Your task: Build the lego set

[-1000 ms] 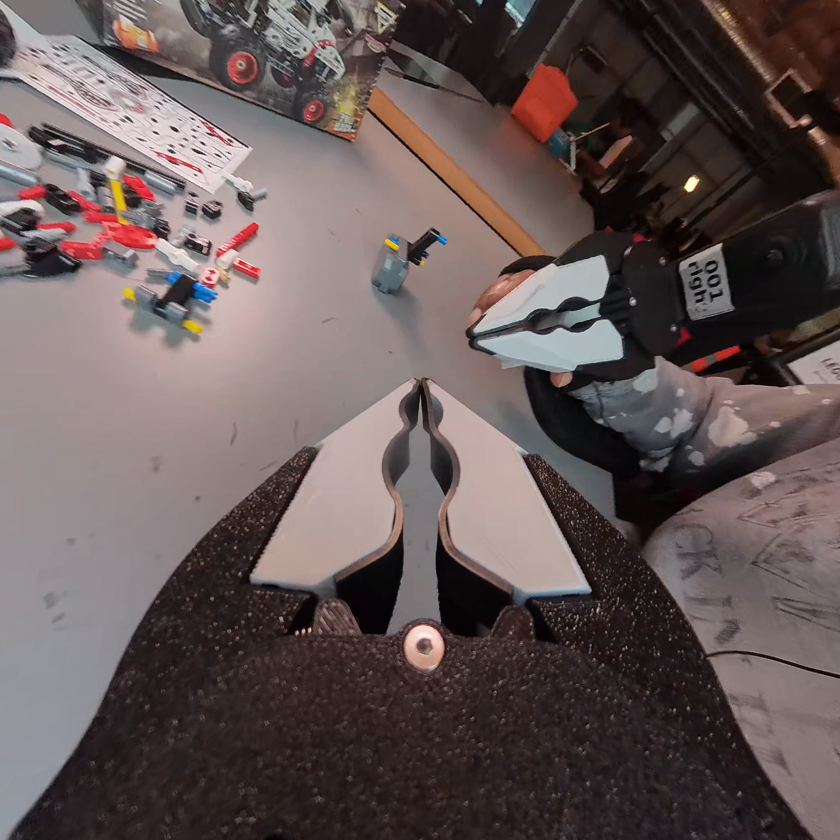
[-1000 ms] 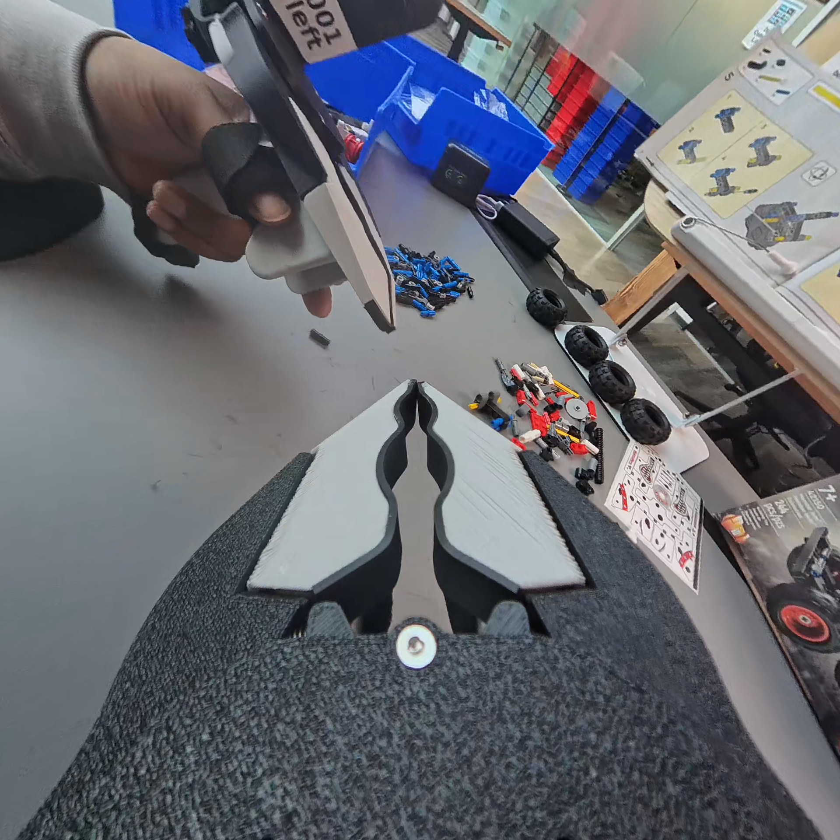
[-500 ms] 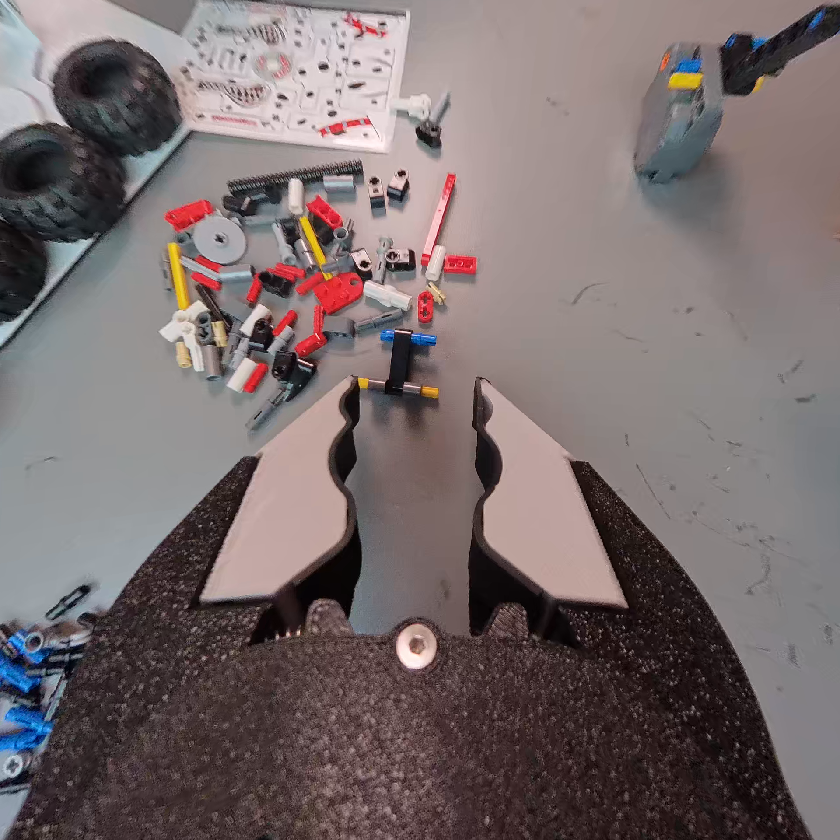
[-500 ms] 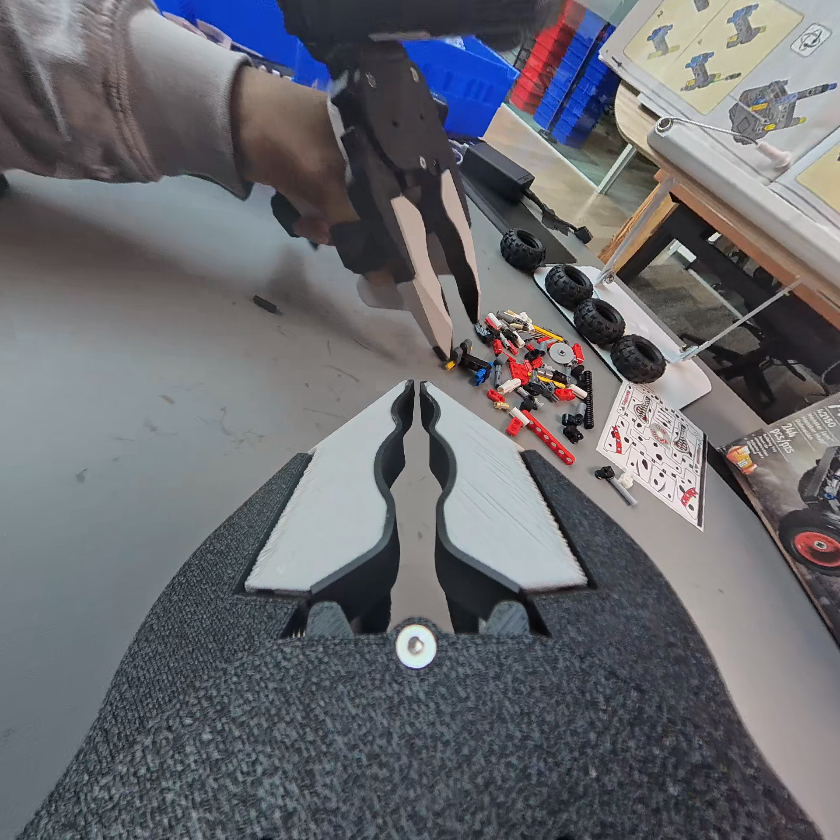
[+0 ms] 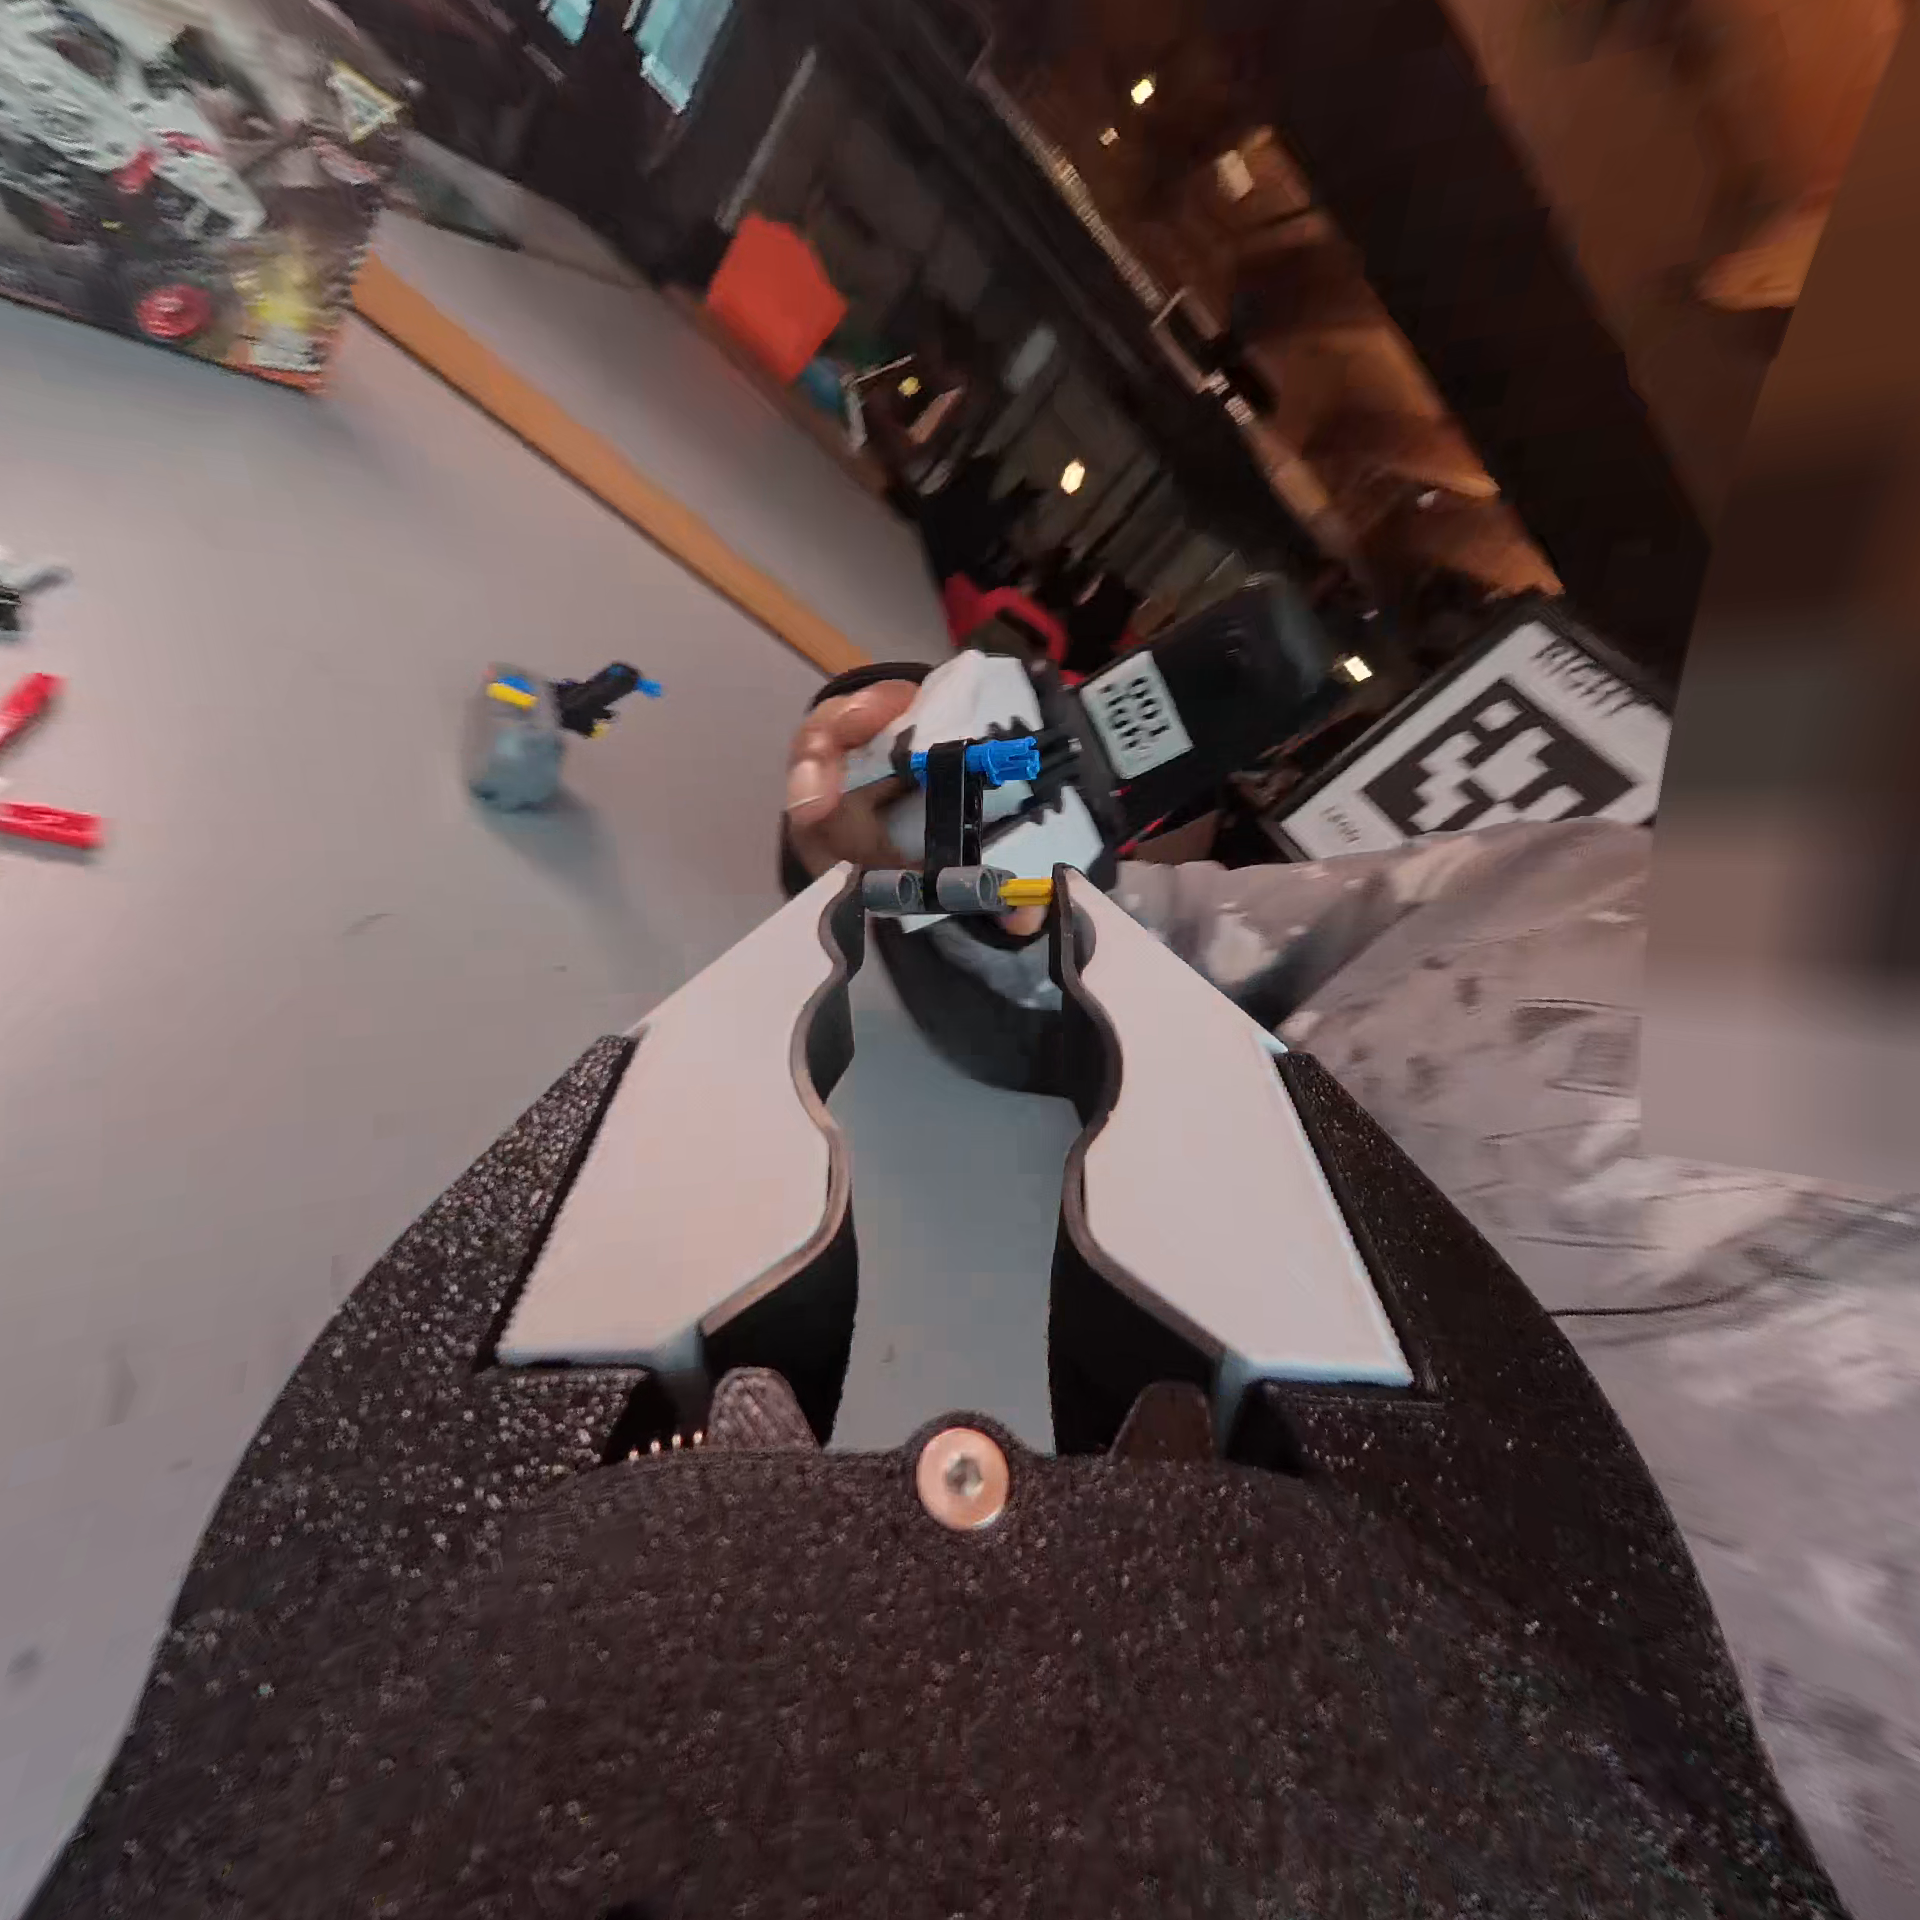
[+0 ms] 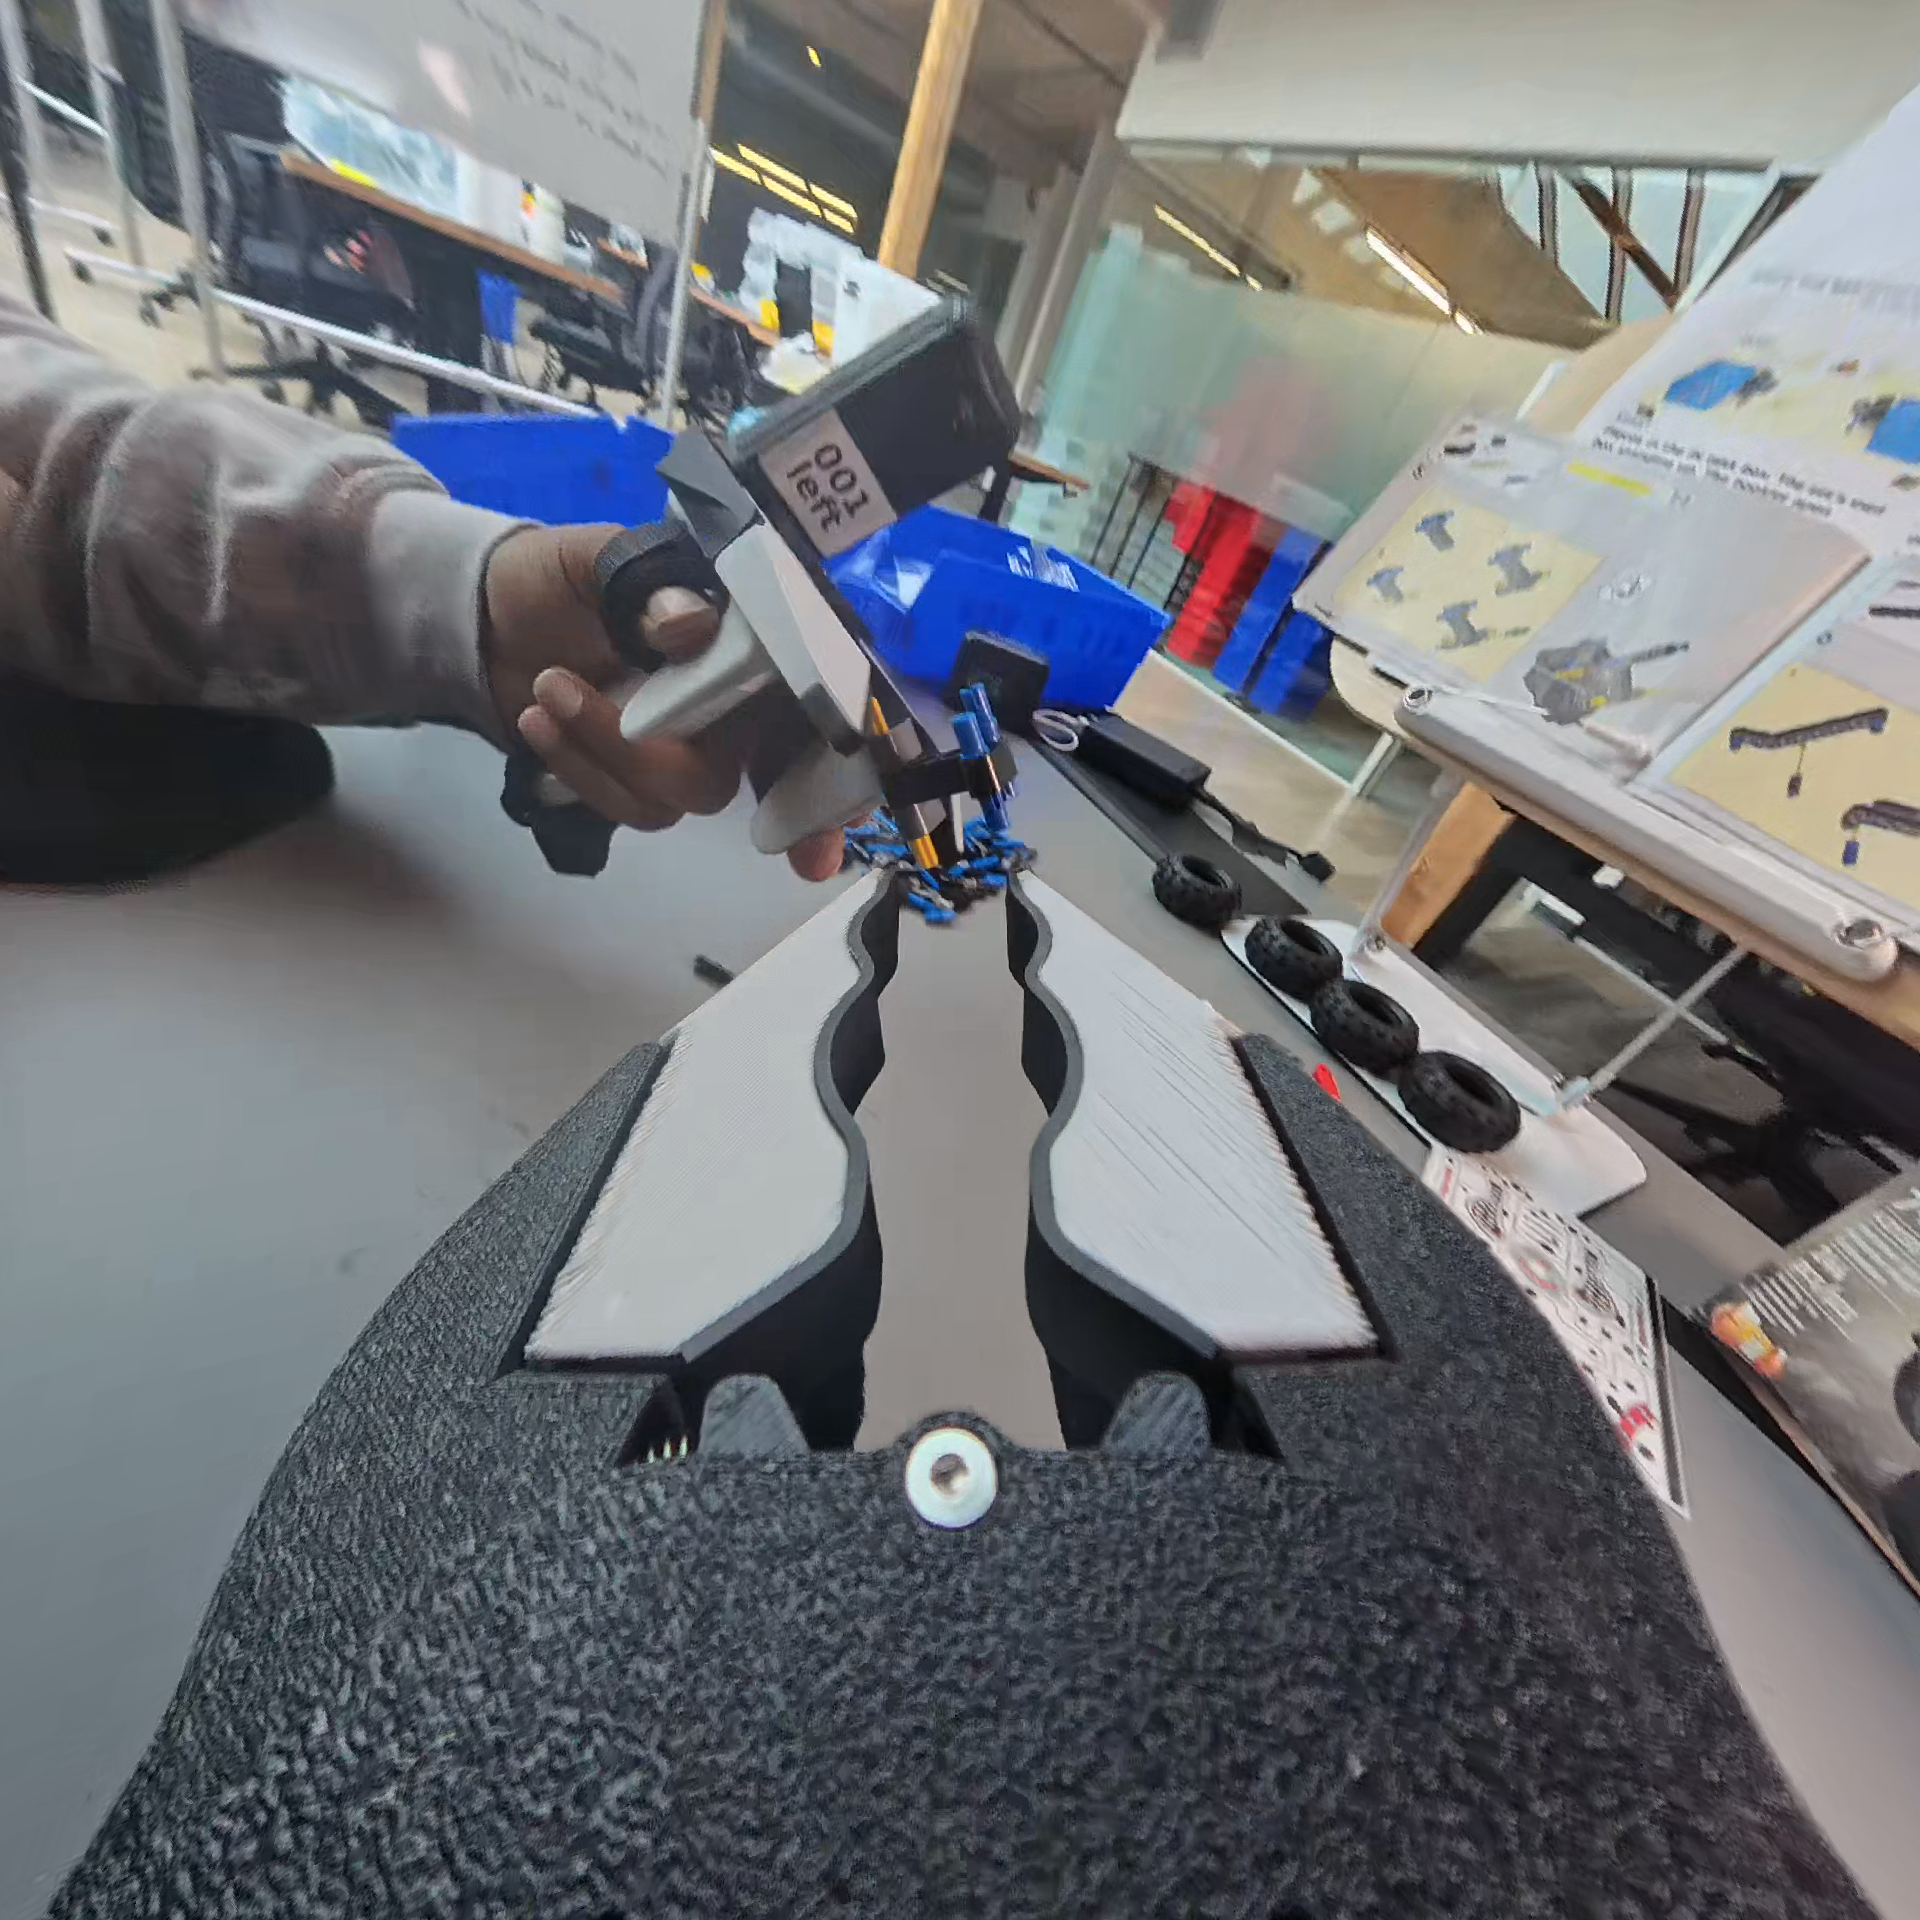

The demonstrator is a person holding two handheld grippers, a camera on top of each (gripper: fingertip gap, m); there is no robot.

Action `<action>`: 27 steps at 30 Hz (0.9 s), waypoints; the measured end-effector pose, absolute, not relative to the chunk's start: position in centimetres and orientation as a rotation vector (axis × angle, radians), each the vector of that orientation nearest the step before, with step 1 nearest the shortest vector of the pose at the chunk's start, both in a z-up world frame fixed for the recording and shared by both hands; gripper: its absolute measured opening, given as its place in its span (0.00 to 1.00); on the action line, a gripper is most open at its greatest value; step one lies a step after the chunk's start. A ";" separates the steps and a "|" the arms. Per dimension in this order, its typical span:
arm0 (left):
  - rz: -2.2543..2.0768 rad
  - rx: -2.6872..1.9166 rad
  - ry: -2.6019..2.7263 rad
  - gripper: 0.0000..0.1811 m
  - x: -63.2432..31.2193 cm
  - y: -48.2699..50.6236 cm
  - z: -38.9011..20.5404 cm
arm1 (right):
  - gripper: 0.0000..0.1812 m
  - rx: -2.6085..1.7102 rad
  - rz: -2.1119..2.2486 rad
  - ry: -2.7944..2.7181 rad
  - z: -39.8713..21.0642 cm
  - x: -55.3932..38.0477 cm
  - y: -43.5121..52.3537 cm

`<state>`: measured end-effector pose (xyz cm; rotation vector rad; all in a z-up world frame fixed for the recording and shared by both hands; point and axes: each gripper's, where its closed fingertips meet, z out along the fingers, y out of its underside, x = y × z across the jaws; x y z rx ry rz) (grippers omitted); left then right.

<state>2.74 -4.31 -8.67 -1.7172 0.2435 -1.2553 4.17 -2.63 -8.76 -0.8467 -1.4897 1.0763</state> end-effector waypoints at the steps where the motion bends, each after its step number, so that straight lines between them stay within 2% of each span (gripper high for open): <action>1: -1.342 -1.649 0.228 0.19 3.3 -5.6 -7.7 | 0.11 -0.812 1.114 -1.479 -8.2 4.3 -3.4; 6: -1.624 -1.423 0.160 0.19 4.3 -8.6 -5.7 | 0.12 -0.720 1.268 -1.475 -6.1 4.7 -7.0; 10: -1.634 -1.439 0.186 0.19 5.0 -8.6 -6.3 | 0.12 -0.760 1.360 -1.430 -4.8 4.8 -7.4; 16: -1.281 -1.506 0.327 0.19 5.5 -8.1 -7.2 | 0.16 -0.876 1.506 -1.429 -4.8 5.0 -7.4; 27: -0.695 -1.488 0.535 0.19 5.6 -7.8 -7.6 | 0.15 -0.921 1.530 -1.458 -5.3 4.7 -8.3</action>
